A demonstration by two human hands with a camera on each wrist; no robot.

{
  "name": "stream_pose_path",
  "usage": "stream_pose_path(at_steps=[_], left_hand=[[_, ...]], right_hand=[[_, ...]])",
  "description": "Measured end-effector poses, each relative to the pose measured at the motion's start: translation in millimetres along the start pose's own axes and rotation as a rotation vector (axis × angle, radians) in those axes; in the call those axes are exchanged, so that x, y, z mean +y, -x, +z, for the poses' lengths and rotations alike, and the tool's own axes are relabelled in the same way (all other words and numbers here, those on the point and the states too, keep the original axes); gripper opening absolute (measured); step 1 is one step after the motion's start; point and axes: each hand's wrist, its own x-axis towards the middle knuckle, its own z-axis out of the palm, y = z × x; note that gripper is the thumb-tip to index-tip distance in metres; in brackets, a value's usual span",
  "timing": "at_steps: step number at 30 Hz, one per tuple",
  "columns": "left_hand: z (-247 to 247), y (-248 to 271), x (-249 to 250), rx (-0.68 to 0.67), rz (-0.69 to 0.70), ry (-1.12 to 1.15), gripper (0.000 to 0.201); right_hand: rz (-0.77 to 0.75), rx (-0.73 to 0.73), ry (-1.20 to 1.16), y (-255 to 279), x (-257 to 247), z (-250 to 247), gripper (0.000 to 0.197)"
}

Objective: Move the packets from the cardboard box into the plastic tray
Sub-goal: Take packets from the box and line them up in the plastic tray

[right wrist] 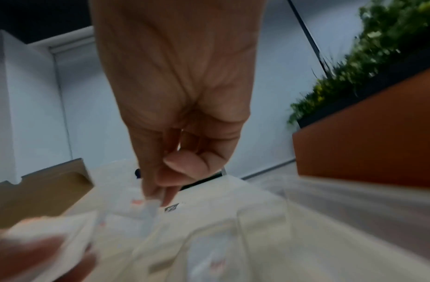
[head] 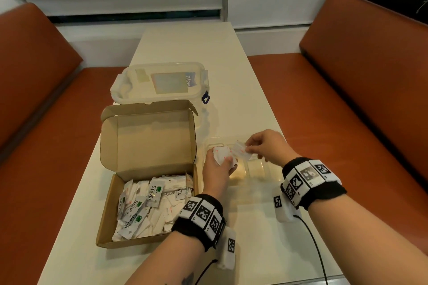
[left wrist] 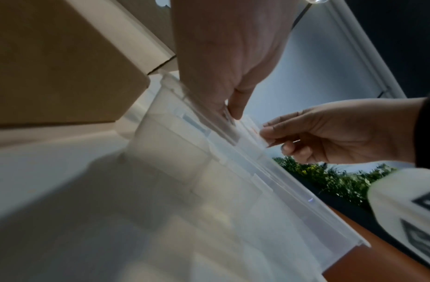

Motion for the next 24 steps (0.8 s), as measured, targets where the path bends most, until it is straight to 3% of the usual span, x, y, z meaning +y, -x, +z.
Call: stream_pose_path(at_steps=[3, 8, 12, 24], left_hand=[[-2, -5, -1, 0.039, -0.026, -0.043, 0.033], [-1, -8, -1, 0.031, -0.077, -0.037, 0.036], [0, -8, -1, 0.005, -0.073, -0.005, 0.027], [1, -9, -3, -0.018, -0.100, 0.056, 0.034]], right_hand=[[0.016, 0.049, 0.175, -15, -5, -15, 0.009], [0.062, -0.027, 0.435, -33, -6, -11, 0.015], [0.059, -0.055, 0.582, -38, -7, 0, 0.021], [0.085, -0.051, 0.761, -46, -7, 12, 0.021]])
